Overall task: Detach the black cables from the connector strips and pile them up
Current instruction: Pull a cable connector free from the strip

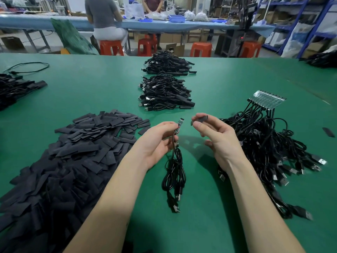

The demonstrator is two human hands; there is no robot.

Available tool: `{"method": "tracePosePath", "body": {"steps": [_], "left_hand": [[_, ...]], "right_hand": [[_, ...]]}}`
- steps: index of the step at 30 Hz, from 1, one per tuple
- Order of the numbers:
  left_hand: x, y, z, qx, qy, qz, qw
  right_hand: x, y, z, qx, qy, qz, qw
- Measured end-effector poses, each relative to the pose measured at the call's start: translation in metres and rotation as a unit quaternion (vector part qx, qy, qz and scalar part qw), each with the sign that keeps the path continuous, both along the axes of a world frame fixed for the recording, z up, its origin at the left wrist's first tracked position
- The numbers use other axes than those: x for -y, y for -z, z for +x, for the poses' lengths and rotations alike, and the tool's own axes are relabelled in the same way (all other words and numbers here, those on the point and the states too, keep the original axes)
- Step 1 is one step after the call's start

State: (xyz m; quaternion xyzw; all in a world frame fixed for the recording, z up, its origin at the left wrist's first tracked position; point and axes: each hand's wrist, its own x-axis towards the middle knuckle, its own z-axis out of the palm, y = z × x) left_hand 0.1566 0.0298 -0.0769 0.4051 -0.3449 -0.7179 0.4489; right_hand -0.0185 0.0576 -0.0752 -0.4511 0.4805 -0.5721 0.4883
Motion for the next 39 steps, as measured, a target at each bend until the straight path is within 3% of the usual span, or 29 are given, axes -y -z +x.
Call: {"method": "tracePosePath", "body": {"steps": [10,15,19,25,30,39], "left_hand": [[-0.001,-0.002,0.002,0.005,0.048,-0.031,0.998],[-0.002,-0.005,0.011,0.027,0.106,-0.07,0.992],[-0.003,-0.008,0.019,0.079,0.177,-0.119,0.974],[-0.004,-0.009,0.019,0.124,0.173,-0.147,0.966],[-0.005,-0.008,0.014,0.066,0.158,-0.125,0.977],[-0.006,-0.008,0.008,0.035,0.151,-0.102,0.983]], "right_hand": [[0.0,-0.001,0.008,0.056,-0.023,-0.058,0.996],[0.0,-0.001,-0.002,0.0,-0.064,-0.026,0.998],[-0.001,-0.002,-0.009,0.018,-0.119,-0.03,0.992],[-0.002,0.001,-0.012,-0.026,-0.156,-0.01,0.987],[-0.001,0.002,-0.013,-0.004,-0.161,-0.014,0.987],[-0.003,-0.003,-0.017,-0.069,-0.15,-0.054,0.985]]}}
